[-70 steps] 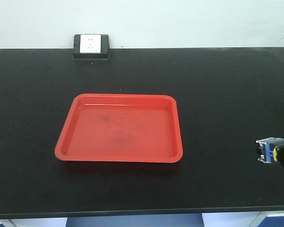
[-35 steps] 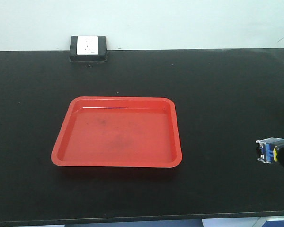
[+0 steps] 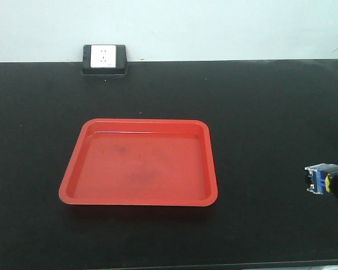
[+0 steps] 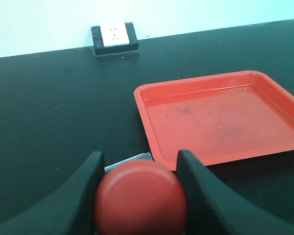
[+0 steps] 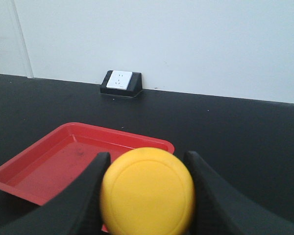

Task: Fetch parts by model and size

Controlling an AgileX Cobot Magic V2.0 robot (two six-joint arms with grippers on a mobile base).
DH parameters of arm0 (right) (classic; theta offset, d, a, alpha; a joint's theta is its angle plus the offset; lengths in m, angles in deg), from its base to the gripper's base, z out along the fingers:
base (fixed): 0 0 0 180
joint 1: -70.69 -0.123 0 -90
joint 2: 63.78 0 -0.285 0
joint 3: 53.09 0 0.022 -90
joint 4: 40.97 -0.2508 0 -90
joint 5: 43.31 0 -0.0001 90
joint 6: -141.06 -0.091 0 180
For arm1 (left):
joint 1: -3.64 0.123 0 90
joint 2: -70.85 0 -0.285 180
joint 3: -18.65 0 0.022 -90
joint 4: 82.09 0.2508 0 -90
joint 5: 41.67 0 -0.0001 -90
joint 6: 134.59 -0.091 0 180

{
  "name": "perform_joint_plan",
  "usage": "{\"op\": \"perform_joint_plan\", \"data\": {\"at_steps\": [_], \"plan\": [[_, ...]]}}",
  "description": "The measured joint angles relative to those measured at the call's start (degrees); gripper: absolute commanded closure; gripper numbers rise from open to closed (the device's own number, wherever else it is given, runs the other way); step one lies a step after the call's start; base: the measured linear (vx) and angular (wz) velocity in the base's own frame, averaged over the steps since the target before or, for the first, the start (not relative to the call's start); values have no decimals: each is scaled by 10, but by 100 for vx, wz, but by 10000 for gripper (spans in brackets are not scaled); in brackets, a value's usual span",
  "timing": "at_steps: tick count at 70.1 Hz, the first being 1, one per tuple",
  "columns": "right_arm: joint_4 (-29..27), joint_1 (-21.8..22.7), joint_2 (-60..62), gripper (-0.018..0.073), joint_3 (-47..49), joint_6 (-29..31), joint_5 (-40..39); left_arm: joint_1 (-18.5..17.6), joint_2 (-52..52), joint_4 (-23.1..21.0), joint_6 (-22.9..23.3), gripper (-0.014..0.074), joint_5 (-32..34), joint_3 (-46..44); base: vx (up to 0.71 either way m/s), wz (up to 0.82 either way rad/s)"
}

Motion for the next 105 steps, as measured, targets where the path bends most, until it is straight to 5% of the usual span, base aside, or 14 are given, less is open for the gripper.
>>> {"op": "perform_joint_plan", "data": {"at_steps": [105], "plan": [[0,0,-1,569,0,0,0,0,0,0,0,603,0,0,1,0]]}}
